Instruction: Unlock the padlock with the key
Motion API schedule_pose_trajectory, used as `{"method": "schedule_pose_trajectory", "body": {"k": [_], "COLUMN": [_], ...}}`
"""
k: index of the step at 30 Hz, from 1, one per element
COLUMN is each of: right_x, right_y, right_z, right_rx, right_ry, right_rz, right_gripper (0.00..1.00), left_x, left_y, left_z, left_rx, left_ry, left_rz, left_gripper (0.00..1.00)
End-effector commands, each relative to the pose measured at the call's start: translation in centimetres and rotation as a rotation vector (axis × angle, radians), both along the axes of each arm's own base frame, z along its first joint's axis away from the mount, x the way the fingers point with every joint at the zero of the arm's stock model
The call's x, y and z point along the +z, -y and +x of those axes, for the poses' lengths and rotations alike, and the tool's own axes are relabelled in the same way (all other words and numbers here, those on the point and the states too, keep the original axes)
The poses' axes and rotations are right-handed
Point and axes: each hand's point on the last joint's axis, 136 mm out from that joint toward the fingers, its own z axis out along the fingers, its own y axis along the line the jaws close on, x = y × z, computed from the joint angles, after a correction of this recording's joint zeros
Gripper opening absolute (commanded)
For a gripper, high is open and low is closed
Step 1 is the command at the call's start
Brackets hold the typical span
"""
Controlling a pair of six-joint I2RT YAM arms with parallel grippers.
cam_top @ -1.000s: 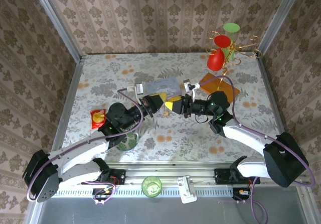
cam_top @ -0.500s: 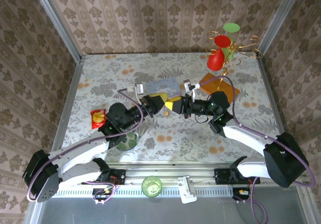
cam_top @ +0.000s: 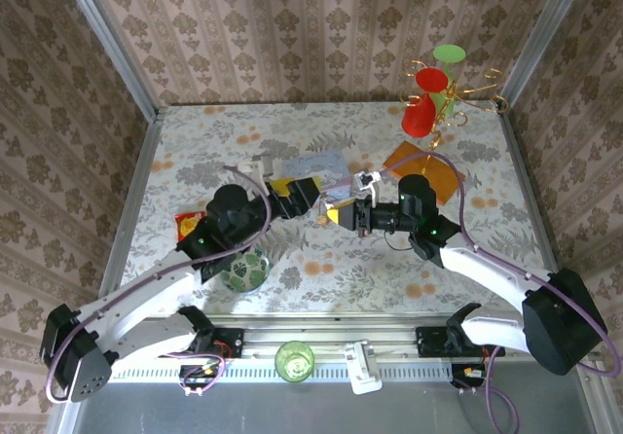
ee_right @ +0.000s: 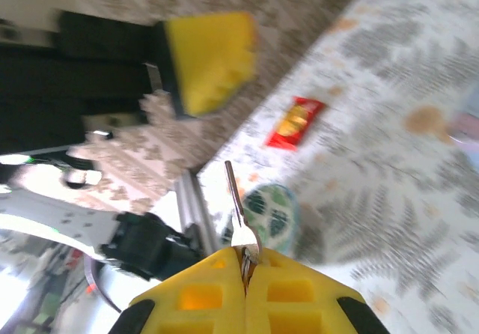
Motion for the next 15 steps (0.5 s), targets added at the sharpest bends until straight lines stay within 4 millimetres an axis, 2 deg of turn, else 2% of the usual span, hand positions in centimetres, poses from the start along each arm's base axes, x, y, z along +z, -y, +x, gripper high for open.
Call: {"method": "schedule_pose_trajectory", "body": {"k": [1, 3, 6, 10, 15], "right_x": [-5.1, -7.5, -9.0, -9.5, -10.4], "right_y": [3.3, 5.3, 6.3, 6.4, 7.2], "right_z": [2.2, 3.3, 3.7, 3.7, 3.7], "right_rx": [-0.174, -0.259, -0.282, -0.279, -0.296], "right_ry": [-0.15, -0.235, -0.269, -0.258, -0.253], "right_rz": [-0.188, -0.25, -0.273, -0.291, -0.354], "right_gripper": [0.0, 0.0, 0.0, 0.0, 0.0], "left_x": [-5.7, -7.8, -10.5, -14.2, -18.1], "left_y": [-0.1, 0.7, 1.9, 3.3, 4.6], "left_z": [1.0, 1.7, 2.5, 3.4, 4.8], "left_rx": [0.006, -0.018, -0.059, -0.093, -0.1], "left_ry": [-0.097, -0.136, -0.194, -0.269, -0.352], "left_rz": [0.224, 0.257, 0.329, 0.422, 0.411], "left_gripper": [1.0, 1.0, 1.0, 0.94, 0.88]}}
